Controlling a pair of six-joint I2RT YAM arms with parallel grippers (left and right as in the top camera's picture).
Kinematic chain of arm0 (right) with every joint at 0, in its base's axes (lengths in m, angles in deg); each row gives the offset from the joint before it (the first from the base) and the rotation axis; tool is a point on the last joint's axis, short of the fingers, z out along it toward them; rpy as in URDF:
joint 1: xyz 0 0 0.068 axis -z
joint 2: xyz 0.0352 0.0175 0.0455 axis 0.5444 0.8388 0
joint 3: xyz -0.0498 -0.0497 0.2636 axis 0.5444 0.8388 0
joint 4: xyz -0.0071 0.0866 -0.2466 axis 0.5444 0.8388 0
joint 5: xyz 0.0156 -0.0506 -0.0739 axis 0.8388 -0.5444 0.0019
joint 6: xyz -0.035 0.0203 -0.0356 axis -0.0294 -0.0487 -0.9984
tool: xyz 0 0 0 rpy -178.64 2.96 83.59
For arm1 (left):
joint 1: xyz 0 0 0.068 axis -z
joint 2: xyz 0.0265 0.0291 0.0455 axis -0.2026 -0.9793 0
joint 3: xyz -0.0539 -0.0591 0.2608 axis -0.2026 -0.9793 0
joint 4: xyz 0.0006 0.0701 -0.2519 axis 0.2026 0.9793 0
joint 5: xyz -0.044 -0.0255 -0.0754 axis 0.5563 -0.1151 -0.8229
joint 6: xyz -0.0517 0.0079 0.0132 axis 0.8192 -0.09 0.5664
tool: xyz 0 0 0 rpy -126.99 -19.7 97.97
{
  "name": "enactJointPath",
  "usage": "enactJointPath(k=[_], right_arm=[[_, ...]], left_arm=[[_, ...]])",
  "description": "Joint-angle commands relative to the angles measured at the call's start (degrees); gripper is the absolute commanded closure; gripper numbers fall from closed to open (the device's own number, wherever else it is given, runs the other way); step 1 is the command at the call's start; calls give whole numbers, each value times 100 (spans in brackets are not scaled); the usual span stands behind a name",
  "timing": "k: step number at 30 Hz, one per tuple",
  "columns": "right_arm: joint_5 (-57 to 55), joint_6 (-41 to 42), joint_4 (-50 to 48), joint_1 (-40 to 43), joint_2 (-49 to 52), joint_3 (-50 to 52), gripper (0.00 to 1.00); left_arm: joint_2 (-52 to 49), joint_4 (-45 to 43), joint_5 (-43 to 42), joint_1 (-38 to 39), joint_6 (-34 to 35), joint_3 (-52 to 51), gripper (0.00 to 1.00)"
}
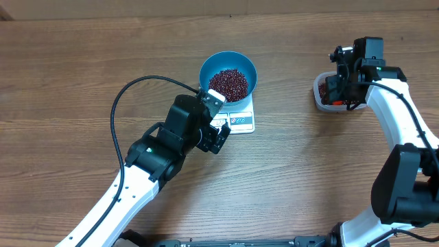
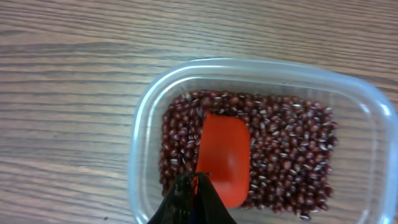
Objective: Scoop item into bowl and weigh 150g on scale
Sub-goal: 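Scoop more red beans from the tub with the right gripper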
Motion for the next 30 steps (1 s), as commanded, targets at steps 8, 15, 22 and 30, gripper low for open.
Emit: enactJointPath(k=[8, 15, 22, 30], right_arm=[[1759, 0, 50, 348, 17, 28, 96], [2155, 4, 168, 879, 17, 28, 96], [2813, 2, 254, 1416, 20, 28, 96], [3220, 2, 273, 1880, 20, 28, 96]], left_arm=[[2, -20, -44, -22, -74, 166, 0], [2, -20, -44, -22, -74, 166, 1], [2, -20, -44, -22, -74, 166, 1], [2, -20, -42, -22, -74, 166, 0]])
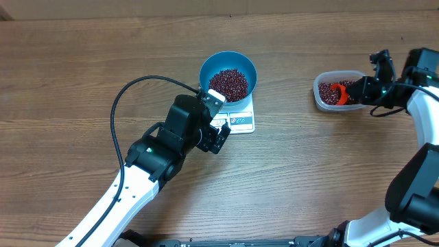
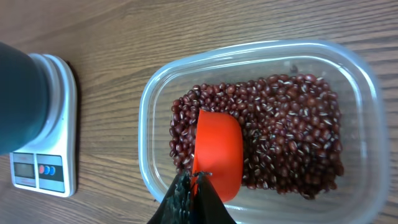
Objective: Scoop item into bowl and weigh 150g on scale
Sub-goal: 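Scoop more red beans from the tub with the right gripper, then carry the filled scoop left over the teal bowl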
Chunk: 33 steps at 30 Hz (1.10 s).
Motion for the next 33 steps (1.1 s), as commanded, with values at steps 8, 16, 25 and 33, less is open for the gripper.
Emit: enactJointPath(k=[8, 16, 25, 33], right_arm=[[1217, -4, 13, 638, 20, 28, 96], [2061, -7, 74, 920, 20, 28, 96], [2105, -4, 98, 920, 20, 28, 96], [2601, -9, 442, 896, 20, 28, 96]], left_arm=[[2, -20, -42, -22, -74, 166, 0], [2, -22, -44, -22, -72, 166, 1], [2, -24, -42, -22, -72, 166, 0], [2, -17, -42, -22, -72, 166, 0]])
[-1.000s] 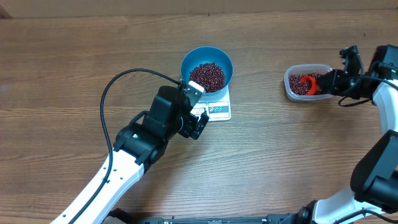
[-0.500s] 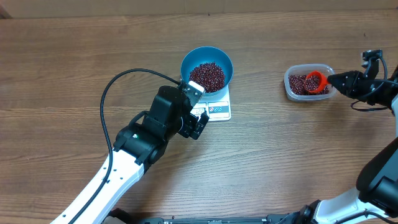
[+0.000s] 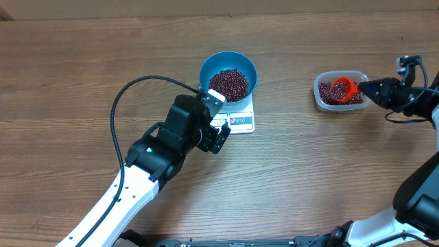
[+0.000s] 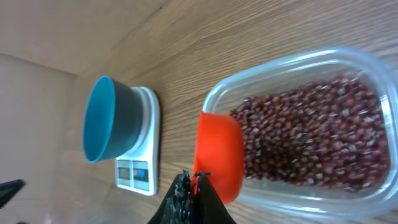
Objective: Scoop item into bowl and weigh 150g on scale
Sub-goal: 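Carry the filled scoop left over the teal bowl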
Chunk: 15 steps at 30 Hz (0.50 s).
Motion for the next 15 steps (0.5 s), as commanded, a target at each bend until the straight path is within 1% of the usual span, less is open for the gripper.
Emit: enactJointPath(k=[1, 8, 11, 15], right_arm=[[424, -4, 138, -31, 20, 28, 96], [1054, -7, 258, -302, 15, 28, 96], [1309, -4, 249, -549, 15, 24, 96], [1333, 42, 157, -981, 15, 22, 96]], left_arm=[[2, -15, -42, -22, -76, 166, 0], [2, -15, -42, -22, -74, 166, 0], [2, -15, -44, -22, -74, 166, 1], [2, -17, -44, -22, -74, 166, 0]])
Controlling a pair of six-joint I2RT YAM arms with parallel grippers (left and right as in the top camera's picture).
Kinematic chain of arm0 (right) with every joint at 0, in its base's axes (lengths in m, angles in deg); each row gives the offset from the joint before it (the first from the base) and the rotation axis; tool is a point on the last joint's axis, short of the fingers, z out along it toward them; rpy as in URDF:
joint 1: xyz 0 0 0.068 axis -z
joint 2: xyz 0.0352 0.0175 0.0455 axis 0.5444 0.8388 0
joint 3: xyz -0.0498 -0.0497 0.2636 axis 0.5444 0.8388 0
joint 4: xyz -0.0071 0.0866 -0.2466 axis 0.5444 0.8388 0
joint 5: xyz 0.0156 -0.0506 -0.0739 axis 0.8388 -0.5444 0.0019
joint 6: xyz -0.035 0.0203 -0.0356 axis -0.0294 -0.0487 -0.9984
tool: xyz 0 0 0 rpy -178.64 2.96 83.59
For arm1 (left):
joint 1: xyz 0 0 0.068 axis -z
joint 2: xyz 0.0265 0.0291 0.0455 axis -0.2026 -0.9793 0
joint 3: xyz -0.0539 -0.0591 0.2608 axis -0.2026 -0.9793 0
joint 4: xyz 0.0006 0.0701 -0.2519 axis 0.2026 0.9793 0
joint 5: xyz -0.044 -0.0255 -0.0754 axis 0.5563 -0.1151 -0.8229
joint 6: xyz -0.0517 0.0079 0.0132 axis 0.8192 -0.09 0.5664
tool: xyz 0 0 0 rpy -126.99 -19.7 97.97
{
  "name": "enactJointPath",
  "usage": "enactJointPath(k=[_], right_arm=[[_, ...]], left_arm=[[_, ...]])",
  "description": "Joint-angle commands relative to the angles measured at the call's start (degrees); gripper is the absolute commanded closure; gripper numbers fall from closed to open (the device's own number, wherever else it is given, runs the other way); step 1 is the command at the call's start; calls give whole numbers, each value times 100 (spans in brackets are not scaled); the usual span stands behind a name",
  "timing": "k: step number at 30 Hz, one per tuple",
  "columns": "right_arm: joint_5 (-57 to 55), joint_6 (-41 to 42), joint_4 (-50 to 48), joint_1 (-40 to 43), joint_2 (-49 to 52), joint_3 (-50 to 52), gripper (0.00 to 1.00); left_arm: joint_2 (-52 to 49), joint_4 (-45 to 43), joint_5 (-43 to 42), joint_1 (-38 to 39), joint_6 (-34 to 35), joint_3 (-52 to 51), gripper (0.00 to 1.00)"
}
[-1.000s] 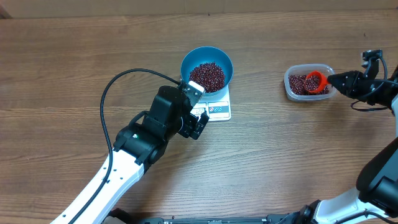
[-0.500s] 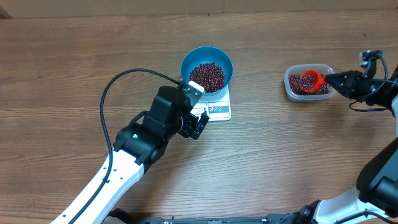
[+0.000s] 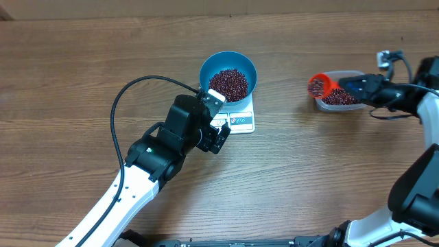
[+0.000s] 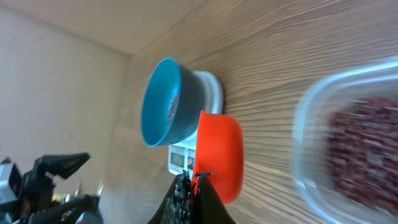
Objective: Scoop item into bowl and weigh 150g on scale
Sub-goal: 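Carry the filled scoop left over the teal bowl, then tilt the scoop with the right gripper to pour beans into the bowl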
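A blue bowl (image 3: 228, 77) holding red beans stands on a white scale (image 3: 241, 122); both also show in the right wrist view, bowl (image 4: 163, 102) and scale (image 4: 184, 159). My right gripper (image 3: 359, 88) is shut on the handle of an orange scoop (image 3: 319, 85), which is loaded with beans and hangs just past the left end of the clear bean container (image 3: 341, 98). In the wrist view the scoop (image 4: 219, 155) sticks out from the right gripper (image 4: 194, 179). My left gripper (image 3: 218, 136) rests beside the scale's front left corner; its jaws are not readable.
The left arm and its black cable (image 3: 120, 103) lie across the table's left half. Bare wooden tabletop (image 3: 288, 89) separates the scale from the container. The container (image 4: 357, 118) is blurred in the wrist view.
The scoop has come up out of the container with beans in it and now sits further left, past the container's left end, on the bowl's side. The left arm has not moved.
At first my right gripper stood over the container with the empty scoop resting on the beans. Then the arm was further right with the scoop tipped into them. Later the scoop held beans inside the container, and now it is outside it.
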Motion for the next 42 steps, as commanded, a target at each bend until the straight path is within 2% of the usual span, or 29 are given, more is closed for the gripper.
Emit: enactJointPath(k=[1, 14, 21, 36, 42], right_arm=[[332, 111, -127, -415, 15, 22, 96], [146, 1823, -2151, -1882, 15, 24, 96], [-345, 2258, -2868, -2476, 15, 24, 96], [-1661, 2218, -3049, -2940, 15, 24, 96], [-1781, 1416, -3106, -3104, 15, 24, 96]], left_arm=[[2, -17, -44, -22, -74, 166, 0], [2, -15, -44, -22, -74, 166, 0], [2, -17, -44, -22, -74, 166, 0], [2, -17, -44, -22, -74, 166, 0], [2, -17, -44, -22, -74, 166, 1]])
